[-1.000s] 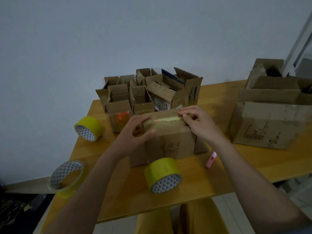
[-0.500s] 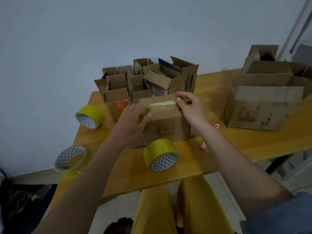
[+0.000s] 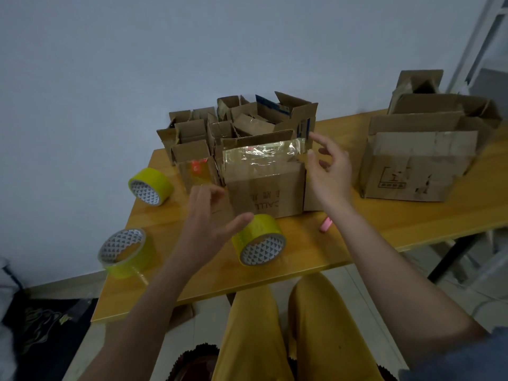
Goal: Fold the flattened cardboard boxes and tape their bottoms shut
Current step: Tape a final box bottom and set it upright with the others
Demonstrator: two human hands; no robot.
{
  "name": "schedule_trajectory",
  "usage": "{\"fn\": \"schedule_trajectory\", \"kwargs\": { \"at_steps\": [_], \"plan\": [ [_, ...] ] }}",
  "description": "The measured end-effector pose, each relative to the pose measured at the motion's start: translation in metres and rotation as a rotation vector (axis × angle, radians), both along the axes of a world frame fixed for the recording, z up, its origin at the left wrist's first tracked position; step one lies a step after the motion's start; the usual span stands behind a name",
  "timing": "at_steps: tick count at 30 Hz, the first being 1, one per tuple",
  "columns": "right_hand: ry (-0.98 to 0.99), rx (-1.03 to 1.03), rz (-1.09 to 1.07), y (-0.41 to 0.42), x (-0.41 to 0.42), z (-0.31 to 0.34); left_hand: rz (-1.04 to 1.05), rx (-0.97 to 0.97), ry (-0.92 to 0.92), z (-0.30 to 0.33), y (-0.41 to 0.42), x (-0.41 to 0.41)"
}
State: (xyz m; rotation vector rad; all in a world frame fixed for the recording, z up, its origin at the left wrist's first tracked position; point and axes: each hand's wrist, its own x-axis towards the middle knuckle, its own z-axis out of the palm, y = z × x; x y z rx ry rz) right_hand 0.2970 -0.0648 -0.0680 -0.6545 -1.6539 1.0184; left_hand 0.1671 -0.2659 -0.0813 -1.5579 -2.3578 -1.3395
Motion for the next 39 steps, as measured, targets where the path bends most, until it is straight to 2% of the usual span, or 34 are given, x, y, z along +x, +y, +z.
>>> {"fn": "schedule_trajectory", "kwargs": {
  "at_steps": [2, 5, 9, 12, 14, 16, 17, 21, 26, 29, 33, 39],
  "plan": [
    [0.057, 0.012, -0.083, -0.005, 0.003, -0.004, -0.074, -0.207, -0.157, -0.007, -0.006, 0.008],
    [0.114, 0.071, -0.1, -0.012, 0.008, -0.009, -0.13, -0.457, -0.242, -0.02, -0.007, 0.012],
    [0.024, 0.028, 0.169, -0.02, 0.02, -0.025, -0.073, -0.441, -0.287, -0.032, -0.006, 0.015],
    [-0.229, -0.087, 0.419, -0.03, 0.032, -0.036, -0.072, -0.288, -0.308, -0.035, -0.005, 0.022],
    [-0.517, -0.15, 0.564, -0.036, 0.038, -0.047, -0.052, -0.193, -0.286, -0.032, -0.005, 0.024],
    [-0.788, -0.131, 0.683, -0.042, 0.041, -0.055, -0.07, -0.157, -0.261, -0.023, -0.004, 0.023],
    [-0.827, -0.125, 0.715, -0.045, 0.041, -0.058, -0.094, -0.155, -0.247, -0.018, -0.003, 0.022],
    [-0.63, -0.24, 0.728, -0.052, 0.036, -0.052, -0.157, -0.126, -0.243, -0.002, -0.004, 0.018],
    [-0.558, -0.343, 0.744, -0.043, 0.039, -0.051, -0.189, -0.111, -0.214, 0.004, -0.005, 0.019],
    [-0.526, -0.34, 0.741, -0.035, 0.041, -0.047, -0.211, -0.084, -0.212, 0.014, -0.002, 0.023],
    [-0.471, -0.286, 0.737, -0.023, 0.046, -0.024, -0.199, 0.086, -0.23, 0.061, 0.002, 0.018],
    [-0.183, -0.541, 0.785, -0.026, 0.044, 0.005, -0.187, 0.163, -0.197, 0.104, 0.011, 0.011]
  ]
}}
